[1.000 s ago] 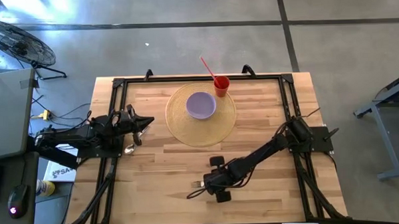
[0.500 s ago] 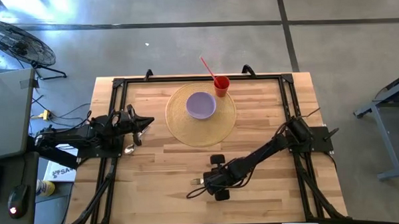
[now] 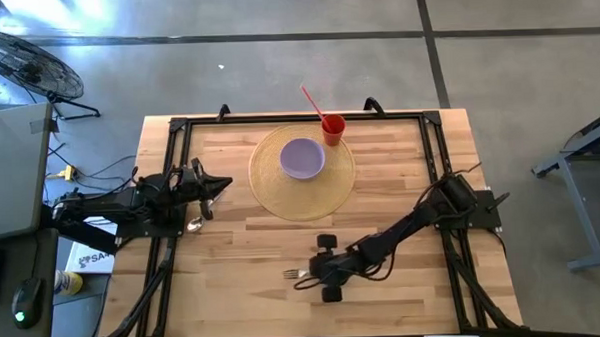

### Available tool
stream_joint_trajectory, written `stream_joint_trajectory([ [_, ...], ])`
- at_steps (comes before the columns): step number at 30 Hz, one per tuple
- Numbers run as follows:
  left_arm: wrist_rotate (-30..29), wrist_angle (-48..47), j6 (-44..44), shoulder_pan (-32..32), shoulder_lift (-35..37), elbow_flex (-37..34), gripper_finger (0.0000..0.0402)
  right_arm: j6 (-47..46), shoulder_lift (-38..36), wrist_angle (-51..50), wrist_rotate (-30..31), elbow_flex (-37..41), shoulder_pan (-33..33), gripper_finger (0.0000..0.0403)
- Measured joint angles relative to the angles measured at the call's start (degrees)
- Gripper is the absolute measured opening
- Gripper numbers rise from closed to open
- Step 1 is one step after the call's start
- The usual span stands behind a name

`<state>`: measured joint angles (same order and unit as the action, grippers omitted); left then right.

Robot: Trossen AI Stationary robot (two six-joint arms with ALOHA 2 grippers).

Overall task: Pick & Place Utensil
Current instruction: Put the silver fork into the purple bowl

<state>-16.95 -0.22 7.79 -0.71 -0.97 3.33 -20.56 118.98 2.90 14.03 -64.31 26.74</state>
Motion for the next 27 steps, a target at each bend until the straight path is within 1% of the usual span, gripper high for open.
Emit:
stream_joint_trajectory([
  [5,0.00,0.04,0.02,-0.02,-0.02,0.00,0.0008,0.13,0.09,9.08,-0.39,5.11,0.00,0.0080],
  [11,-0.02,0.04,0.02,-0.02,0.00,0.00,0.0008,0.36,0.11,14.30,-0.46,8.74,-0.15,0.0073],
  [15,-0.02,0.06,0.03,-0.02,-0.01,0.00,0.0008,1.27,0.11,14.34,-0.49,8.84,-0.29,0.0058],
  [21,-0.04,0.04,0.02,0.00,-0.02,0.00,0.0008,2.42,0.02,14.25,-1.73,8.95,-1.31,0.0013],
  [23,-0.04,0.04,0.03,0.00,-0.01,0.02,0.0008,1.37,-0.09,13.66,-1.25,8.46,-1.90,0.0010],
  [27,-0.04,0.04,0.02,-0.02,-0.02,0.02,0.0008,-0.32,-2.20,8.95,-2.29,6.23,-3.81,0.0024],
])
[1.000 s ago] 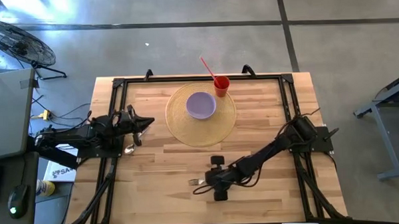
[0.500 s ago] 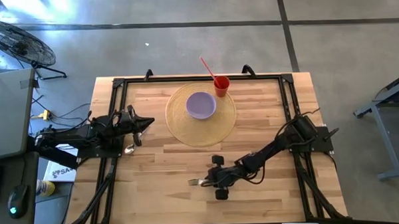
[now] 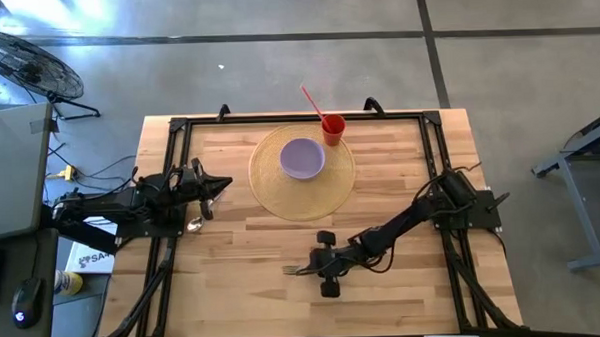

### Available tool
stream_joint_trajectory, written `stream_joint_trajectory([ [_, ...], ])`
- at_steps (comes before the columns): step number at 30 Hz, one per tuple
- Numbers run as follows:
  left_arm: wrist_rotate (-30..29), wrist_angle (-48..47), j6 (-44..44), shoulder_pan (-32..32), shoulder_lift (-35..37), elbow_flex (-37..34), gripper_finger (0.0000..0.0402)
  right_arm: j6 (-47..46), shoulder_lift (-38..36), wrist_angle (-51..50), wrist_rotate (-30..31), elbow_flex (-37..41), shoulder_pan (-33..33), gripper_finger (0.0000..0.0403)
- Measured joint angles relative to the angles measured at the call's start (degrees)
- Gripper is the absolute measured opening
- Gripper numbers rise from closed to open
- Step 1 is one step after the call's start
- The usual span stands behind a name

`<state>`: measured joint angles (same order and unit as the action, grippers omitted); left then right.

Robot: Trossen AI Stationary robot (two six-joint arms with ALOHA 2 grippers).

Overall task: Pick & Place Utensil
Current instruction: Put the silver fork into the purple bowl

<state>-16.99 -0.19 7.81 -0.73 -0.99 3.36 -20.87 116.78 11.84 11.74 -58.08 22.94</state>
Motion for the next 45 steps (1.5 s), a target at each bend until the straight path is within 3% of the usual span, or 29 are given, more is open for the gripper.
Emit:
stream_joint_trajectory([
  [7,-0.13,0.02,0.00,0.02,0.02,0.00,0.0008,-0.13,-3.83,-24.06,12.06,-12.13,-2.85,0.0009],
  [12,-0.15,-0.10,0.00,0.02,0.02,0.00,0.0007,-2.53,-4.09,-34.68,13.08,-20.21,-5.79,0.0021],
  [17,-0.17,-0.39,0.01,0.02,0.02,0.02,0.0007,-2.69,-4.16,-36.50,13.71,-25.17,-10.45,0.0019],
  [21,1.84,-1.84,1.61,0.02,0.02,0.26,0.0007,-1.88,-4.16,-38.10,12.97,-28.40,-15.01,0.0009],
  [27,2.49,-11.18,1.66,0.02,0.01,4.68,0.0007,-5.19,-4.20,-49.76,11.16,-36.31,-22.69,0.0022],
  [32,2.10,-12.37,1.64,0.01,0.03,5.64,0.0007,-6.31,-4.31,-55.72,7.24,-41.08,-28.84,0.0015],
  [40,1.84,-12.44,1.53,0.00,0.00,5.64,0.0007,-8.22,-2.82,-59.19,-1.79,-41.95,-37.03,0.0014],
  [45,1.59,-12.44,1.49,0.02,0.00,5.64,0.0007,-8.85,-0.83,-63.05,-4.29,-41.86,-37.88,0.0020],
])
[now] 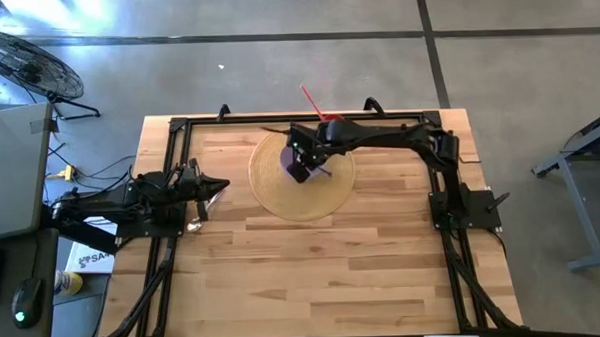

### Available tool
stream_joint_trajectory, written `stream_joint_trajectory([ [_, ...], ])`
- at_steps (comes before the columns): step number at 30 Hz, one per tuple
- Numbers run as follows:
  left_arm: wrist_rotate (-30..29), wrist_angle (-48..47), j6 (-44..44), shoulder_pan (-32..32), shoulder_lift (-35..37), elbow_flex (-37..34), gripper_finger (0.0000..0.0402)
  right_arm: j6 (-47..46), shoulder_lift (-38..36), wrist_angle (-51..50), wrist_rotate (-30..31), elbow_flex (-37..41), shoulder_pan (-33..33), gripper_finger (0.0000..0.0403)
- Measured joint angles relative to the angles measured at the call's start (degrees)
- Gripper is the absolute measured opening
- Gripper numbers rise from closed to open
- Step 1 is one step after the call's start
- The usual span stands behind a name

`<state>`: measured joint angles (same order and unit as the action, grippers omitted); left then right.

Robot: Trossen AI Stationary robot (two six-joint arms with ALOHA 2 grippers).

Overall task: Pick & Place Utensil
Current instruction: Put the silver fork into the purple bowl

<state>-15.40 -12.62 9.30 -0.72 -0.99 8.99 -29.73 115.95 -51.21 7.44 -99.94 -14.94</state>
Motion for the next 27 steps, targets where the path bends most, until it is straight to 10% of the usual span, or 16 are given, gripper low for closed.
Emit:
stream_joint_trajectory([
  [27,-0.78,0.00,0.02,-0.02,0.00,-0.02,0.0007,2.17,4.63,5.44,-5.05,2.27,-3.80,0.0022],
])
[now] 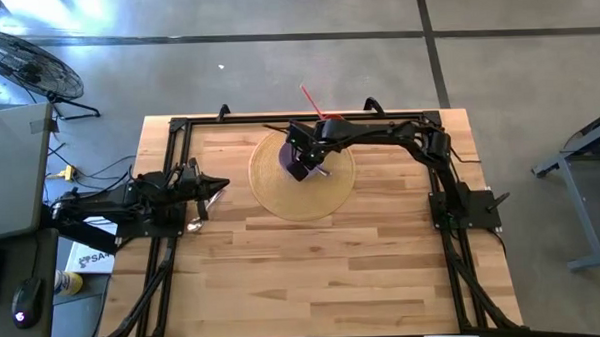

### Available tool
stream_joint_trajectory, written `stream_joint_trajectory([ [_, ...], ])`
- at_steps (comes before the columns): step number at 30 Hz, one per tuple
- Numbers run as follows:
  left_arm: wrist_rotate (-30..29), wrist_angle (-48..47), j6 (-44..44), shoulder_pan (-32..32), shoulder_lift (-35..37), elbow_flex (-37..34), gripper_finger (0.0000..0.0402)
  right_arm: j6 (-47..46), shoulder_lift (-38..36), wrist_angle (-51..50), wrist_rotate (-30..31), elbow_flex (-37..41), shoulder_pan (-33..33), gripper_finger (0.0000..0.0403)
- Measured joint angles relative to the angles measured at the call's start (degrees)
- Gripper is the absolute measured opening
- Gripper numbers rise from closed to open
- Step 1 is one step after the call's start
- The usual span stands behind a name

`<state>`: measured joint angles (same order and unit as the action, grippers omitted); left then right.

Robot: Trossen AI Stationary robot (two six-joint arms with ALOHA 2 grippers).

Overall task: Pick & Place Utensil
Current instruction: Put the silver fork into the purple bowl, then put the silver spoon into the purple bowl

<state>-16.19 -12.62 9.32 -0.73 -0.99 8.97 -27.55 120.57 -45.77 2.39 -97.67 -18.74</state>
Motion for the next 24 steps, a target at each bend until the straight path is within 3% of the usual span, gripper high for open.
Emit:
stream_joint_trajectory([
  [24,0.61,-2.63,1.71,0.00,0.02,-0.02,0.0007,3.14,-1.78,1.48,1.87,0.00,0.69,0.0078],
])
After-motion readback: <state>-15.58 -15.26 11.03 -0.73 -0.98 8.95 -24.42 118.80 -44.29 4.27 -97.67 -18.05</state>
